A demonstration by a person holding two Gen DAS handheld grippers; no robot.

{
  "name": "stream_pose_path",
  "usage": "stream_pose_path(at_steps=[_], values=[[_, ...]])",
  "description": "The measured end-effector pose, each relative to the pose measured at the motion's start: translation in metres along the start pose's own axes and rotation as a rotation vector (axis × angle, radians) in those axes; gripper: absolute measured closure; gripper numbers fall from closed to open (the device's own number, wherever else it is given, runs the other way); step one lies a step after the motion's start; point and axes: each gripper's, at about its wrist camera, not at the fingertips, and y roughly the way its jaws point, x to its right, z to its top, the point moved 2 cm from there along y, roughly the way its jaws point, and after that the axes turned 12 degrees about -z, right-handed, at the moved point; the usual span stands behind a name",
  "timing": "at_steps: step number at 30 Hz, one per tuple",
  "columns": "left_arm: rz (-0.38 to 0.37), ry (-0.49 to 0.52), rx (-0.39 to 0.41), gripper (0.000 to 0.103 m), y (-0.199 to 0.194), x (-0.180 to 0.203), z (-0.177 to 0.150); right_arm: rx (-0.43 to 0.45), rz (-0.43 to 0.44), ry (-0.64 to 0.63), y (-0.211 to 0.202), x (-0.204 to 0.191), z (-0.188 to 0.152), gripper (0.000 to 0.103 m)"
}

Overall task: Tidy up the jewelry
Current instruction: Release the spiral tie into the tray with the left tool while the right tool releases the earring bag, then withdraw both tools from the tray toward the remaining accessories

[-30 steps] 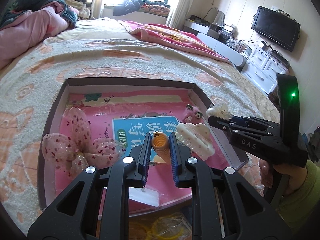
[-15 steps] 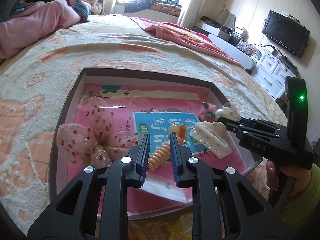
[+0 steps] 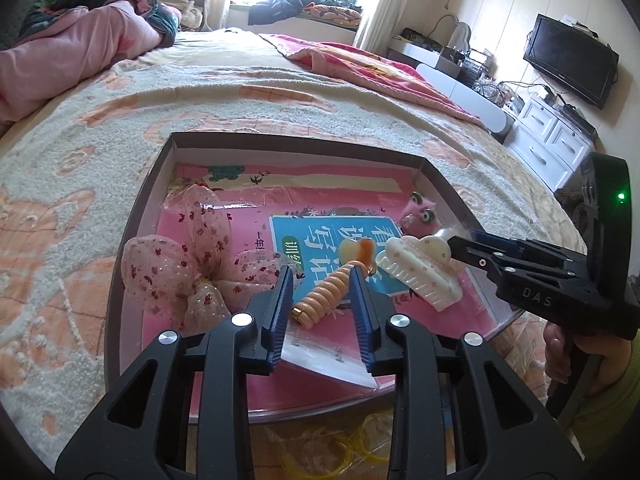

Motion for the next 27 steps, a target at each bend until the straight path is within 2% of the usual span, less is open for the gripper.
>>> stream_pose_path(at_steps=[6, 9, 11, 15, 20, 23, 27], values=[[0.009, 0.0, 0.014, 0.071, -0.008, 0.001, -0.002, 0.038, 0.004, -0.013, -0.019, 0.001, -0.002, 0.057], [0.016, 0.001, 0.027, 0.063, -0.015, 0.002, -0.003, 0.056, 0.004, -0.012, -0.029, 0.002, -0.004, 0.053], [0.025, 0.009, 0.038, 0.054, -0.021, 0.004, -0.003, 0.065, 0.008, -0.01, -0.035, 0.004, -0.006, 0.051], [0.039, 0.017, 0.06, 0.045, -0.031, 0.007, -0.003, 0.088, 0.007, -0.01, -0.049, 0.006, -0.01, 0.043], [0.055, 0.024, 0.083, 0.027, -0.045, 0.015, -0.004, 0.109, 0.011, -0.003, -0.063, 0.008, -0.015, 0.037], [0.067, 0.032, 0.089, 0.019, -0.052, 0.019, -0.007, 0.119, 0.014, -0.002, -0.071, 0.007, -0.017, 0.034], [0.078, 0.035, 0.092, 0.014, -0.059, 0.023, -0.011, 0.128, 0.02, -0.005, -0.08, 0.006, -0.021, 0.031]])
